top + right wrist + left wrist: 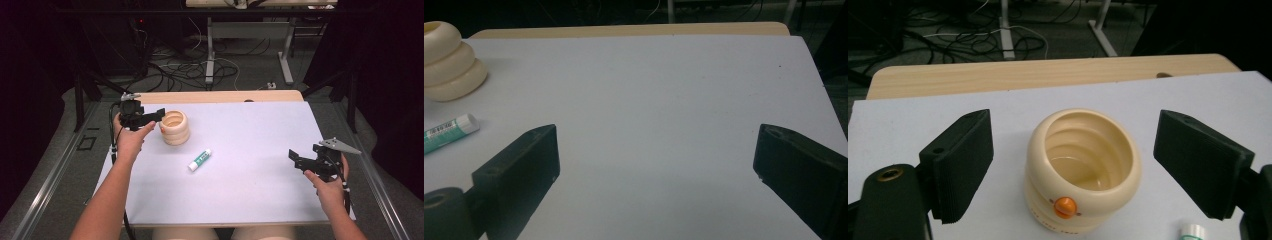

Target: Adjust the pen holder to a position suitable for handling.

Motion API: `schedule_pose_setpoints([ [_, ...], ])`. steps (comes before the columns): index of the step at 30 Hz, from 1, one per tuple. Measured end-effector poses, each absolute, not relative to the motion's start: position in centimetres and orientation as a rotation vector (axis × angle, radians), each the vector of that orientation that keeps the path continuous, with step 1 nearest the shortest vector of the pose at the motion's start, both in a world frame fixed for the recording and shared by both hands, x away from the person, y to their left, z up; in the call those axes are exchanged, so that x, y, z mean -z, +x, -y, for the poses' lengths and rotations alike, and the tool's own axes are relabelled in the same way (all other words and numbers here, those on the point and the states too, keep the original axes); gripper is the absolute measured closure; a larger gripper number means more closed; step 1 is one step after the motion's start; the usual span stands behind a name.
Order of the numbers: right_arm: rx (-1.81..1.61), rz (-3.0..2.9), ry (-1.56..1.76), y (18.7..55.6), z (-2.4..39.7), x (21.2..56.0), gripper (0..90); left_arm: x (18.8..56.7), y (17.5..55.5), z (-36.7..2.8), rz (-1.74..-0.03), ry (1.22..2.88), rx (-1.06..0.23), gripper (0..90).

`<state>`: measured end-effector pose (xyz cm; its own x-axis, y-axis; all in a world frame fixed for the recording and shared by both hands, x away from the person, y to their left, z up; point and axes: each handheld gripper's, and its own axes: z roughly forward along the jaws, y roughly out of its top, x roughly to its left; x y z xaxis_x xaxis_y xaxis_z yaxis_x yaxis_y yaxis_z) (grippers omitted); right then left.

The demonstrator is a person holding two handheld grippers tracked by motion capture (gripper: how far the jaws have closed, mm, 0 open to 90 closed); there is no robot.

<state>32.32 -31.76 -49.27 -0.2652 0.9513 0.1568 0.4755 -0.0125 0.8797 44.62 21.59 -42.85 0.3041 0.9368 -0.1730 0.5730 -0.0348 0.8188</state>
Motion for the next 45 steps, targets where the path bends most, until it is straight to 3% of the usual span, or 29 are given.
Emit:
schedule_pose_setpoints([
  [12, -1.234, -1.772, 1.481, 32.4, 31.5, 49.5, 5.5, 45.0, 46.9, -20.0, -1.426, 1.832, -0.58, 16.6],
  [18, -1.227, -1.798, 1.485, 32.4, 31.6, 49.5, 6.1, 46.0, 47.9, -19.7, -1.44, 1.872, -0.588, 22.8],
  [28, -1.234, -1.802, 1.483, 32.4, 31.5, 49.6, 6.5, 47.4, 49.1, -19.7, -1.5, 1.88, -0.545, 24.0],
  [34, -1.238, -1.811, 1.477, 32.4, 31.4, 49.7, 6.8, 48.2, 49.8, -19.8, -1.554, 1.887, -0.451, 33.8],
  [38, -1.242, -1.807, 1.488, 32.5, 31.3, 49.7, 6.9, 48.5, 49.9, -19.6, -1.574, 1.892, -0.454, 39.8],
  [45, -1.24, -1.812, 1.485, 32.4, 31.4, 49.7, 7.1, 48.8, 50.0, -19.2, -1.61, 1.923, -0.46, 57.9],
])
